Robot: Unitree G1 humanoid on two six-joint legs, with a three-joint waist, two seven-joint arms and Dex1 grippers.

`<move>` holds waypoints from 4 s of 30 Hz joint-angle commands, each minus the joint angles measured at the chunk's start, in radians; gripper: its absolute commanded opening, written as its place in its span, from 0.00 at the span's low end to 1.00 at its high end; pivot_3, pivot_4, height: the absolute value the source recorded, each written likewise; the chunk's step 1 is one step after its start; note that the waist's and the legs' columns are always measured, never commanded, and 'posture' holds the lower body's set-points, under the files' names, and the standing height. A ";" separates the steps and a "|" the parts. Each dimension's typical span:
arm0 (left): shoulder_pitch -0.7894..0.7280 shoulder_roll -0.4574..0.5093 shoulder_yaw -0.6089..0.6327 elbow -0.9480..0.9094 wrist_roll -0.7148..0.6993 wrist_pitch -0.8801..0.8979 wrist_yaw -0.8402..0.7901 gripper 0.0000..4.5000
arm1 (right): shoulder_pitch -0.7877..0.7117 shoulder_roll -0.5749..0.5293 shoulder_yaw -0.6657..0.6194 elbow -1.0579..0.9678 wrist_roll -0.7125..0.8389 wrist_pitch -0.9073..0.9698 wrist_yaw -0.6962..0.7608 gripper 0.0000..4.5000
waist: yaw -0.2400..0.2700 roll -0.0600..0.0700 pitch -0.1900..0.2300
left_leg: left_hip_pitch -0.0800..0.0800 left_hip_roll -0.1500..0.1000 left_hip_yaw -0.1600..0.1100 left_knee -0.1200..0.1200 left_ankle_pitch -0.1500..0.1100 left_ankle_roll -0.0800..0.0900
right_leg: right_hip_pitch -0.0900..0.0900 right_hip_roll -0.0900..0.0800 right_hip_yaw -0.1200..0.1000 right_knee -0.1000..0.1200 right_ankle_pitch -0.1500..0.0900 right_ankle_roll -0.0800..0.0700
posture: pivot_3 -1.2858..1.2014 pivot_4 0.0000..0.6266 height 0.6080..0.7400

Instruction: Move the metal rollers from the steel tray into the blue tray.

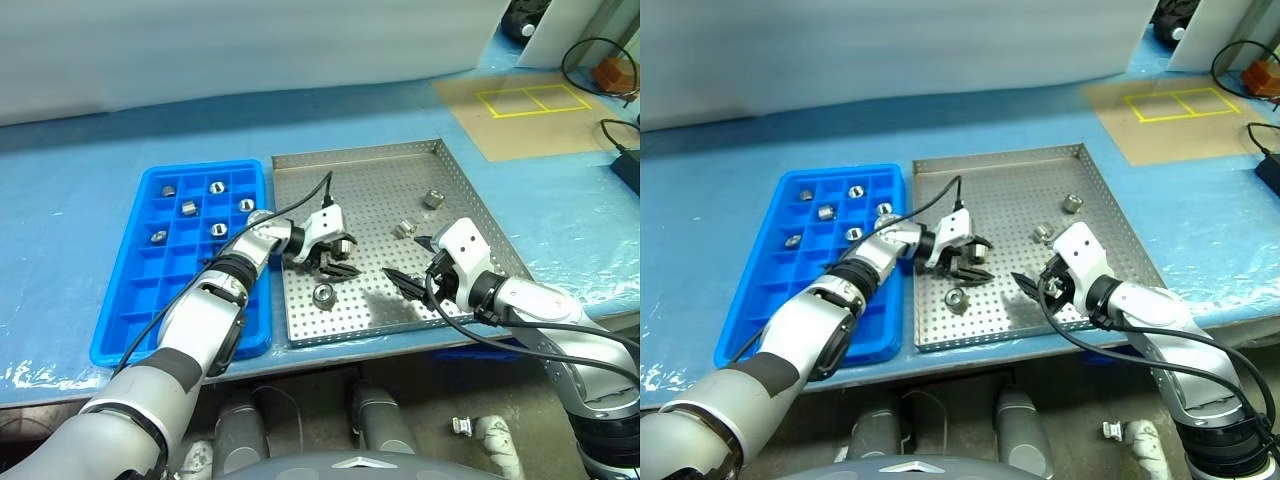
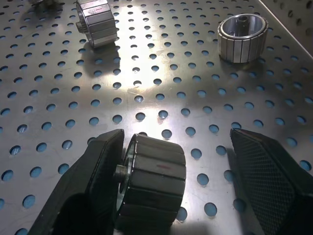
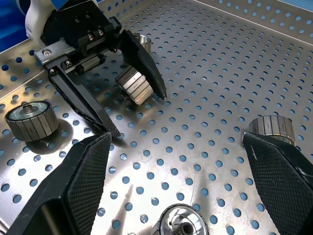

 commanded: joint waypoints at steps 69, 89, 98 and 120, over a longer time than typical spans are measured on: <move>0.097 0.024 -0.014 -0.060 -0.001 -0.014 0.028 0.69 | -0.097 0.023 0.059 0.083 -0.077 -0.090 0.000 0.99 | 0.001 0.003 -0.002 | 0.000 -0.002 0.000 -0.001 -0.001 0.001 | 0.000 -0.002 0.000 -0.001 0.000 0.001 | 0.29 0.24 1.00; 0.090 0.040 -0.015 -0.071 0.030 -0.060 0.071 0.29 | -0.119 0.032 0.071 0.106 -0.088 -0.102 0.003 0.99 | -0.022 0.005 -0.004 | 0.001 -0.003 -0.001 -0.002 -0.001 0.001 | 0.000 -0.002 0.000 -0.001 -0.002 0.003 | 0.30 0.24 1.00; 0.038 0.069 0.124 -0.318 -0.200 0.053 -0.091 0.29 | -0.171 0.026 0.093 0.141 -0.090 -0.119 0.051 0.99 | -0.018 0.002 -0.002 | -0.006 -0.003 -0.001 -0.001 -0.001 0.001 | -0.006 -0.002 0.000 -0.001 -0.001 0.001 | 0.33 0.24 1.00; 0.781 0.572 0.375 -1.476 -0.434 0.592 0.108 0.29 | -0.761 0.305 0.373 0.745 -0.144 -0.522 0.508 0.99 | 0.102 0.004 0.001 | -0.007 0.005 -0.001 -0.007 0.003 -0.005 | -0.010 0.000 -0.006 0.003 -0.001 0.000 | 0.56 0.24 1.00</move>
